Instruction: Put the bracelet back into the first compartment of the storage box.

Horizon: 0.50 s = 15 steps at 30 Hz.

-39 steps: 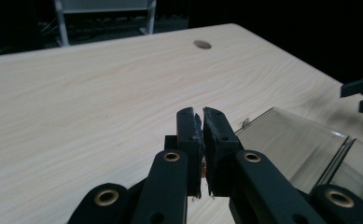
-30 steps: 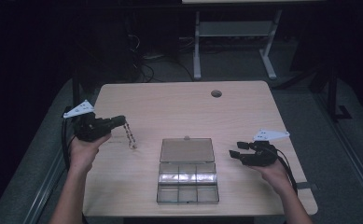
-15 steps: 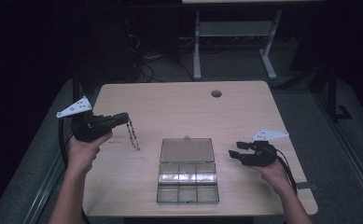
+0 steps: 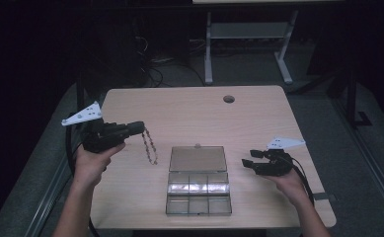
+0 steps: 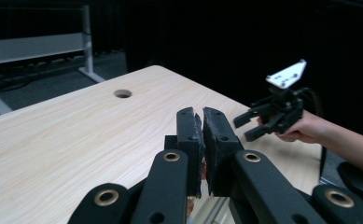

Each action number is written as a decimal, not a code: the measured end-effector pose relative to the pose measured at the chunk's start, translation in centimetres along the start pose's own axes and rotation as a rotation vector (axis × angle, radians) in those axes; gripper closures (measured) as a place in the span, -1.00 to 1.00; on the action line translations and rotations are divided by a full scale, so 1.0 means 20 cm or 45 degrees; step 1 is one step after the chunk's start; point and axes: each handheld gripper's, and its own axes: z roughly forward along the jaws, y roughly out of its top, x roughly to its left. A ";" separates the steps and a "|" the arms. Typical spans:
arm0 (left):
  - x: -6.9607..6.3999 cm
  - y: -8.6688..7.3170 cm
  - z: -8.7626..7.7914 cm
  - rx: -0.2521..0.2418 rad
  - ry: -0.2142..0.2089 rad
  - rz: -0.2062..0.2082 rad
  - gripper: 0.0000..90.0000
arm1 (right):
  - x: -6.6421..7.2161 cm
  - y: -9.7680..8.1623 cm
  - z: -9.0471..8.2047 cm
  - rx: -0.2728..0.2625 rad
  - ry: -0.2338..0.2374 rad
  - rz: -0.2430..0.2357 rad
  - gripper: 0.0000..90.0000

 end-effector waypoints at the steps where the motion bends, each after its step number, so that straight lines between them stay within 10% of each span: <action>1: -0.01 0.00 0.00 0.000 -0.009 0.001 0.91 | 0.00 0.00 0.00 0.000 0.001 0.002 -0.05; 15: -0.13 0.03 0.07 0.000 -0.149 0.019 0.91 | 0.00 0.00 0.00 0.003 -0.002 0.005 -0.05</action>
